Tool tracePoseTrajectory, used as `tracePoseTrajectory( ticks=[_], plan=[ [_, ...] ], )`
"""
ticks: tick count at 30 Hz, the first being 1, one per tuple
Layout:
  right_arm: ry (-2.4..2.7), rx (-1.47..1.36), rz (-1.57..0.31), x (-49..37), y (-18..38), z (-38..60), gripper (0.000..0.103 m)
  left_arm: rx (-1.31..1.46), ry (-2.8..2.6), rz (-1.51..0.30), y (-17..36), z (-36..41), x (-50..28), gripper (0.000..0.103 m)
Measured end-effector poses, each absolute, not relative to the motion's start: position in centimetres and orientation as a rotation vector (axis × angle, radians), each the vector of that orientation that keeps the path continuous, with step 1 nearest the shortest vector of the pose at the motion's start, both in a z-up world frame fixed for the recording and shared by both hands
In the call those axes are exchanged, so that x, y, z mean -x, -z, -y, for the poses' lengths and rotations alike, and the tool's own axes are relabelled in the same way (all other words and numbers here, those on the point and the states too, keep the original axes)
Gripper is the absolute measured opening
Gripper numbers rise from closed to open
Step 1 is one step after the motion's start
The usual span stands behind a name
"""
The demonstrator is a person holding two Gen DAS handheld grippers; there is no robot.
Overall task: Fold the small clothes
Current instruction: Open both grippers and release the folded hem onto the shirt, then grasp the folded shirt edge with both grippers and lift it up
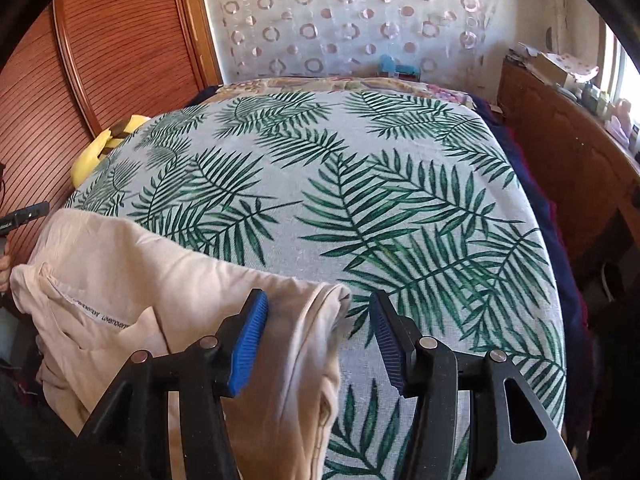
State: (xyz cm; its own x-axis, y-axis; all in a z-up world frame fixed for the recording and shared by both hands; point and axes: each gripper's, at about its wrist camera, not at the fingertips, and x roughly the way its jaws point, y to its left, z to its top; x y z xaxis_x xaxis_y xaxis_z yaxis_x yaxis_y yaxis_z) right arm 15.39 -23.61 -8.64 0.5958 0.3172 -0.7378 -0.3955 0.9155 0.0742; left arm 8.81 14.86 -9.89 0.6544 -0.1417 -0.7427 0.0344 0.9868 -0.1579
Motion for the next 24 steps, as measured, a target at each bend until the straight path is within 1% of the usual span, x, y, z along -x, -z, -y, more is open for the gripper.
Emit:
tracePoseTrajectory(
  ticks=[4, 7, 15, 16, 20, 22, 23, 24],
  plan=[
    [-0.403, 0.170, -0.814, -14.8, 9.4, 22.7, 0.058, 0.145, 0.132, -0.871, 11.0, -14.5, -8.9, 0.042],
    [-0.411, 0.148, -0.813, -14.8, 9.6, 22.8, 0.061, 0.130, 0.140, -0.885, 11.4, -14.0, -9.0, 0.041],
    [-0.413, 0.163, -0.823, -15.0, 9.9, 22.5, 0.061, 0.141, 0.142, -0.906, 11.9, -14.1, -9.5, 0.040],
    [-0.414, 0.162, -0.825, -15.0, 9.9, 22.5, 0.061, 0.136, 0.144, -0.906, 11.9, -14.1, -9.4, 0.036],
    [-0.423, 0.159, -0.842, -15.4, 9.9, 22.5, 0.061, 0.127, 0.152, -0.906, 11.9, -13.9, -9.5, 0.029],
    [-0.424, 0.157, -0.851, -15.5, 9.8, 22.5, 0.060, 0.114, 0.163, -0.905, 11.9, -13.6, -9.5, 0.014],
    [-0.425, 0.159, -0.853, -15.5, 9.8, 22.5, 0.060, 0.110, 0.166, -0.905, 11.8, -13.3, -9.5, 0.013],
    [-0.427, 0.162, -0.852, -15.5, 9.8, 22.4, 0.055, 0.095, 0.158, -0.889, 11.5, -13.1, -9.2, 0.010]
  ],
)
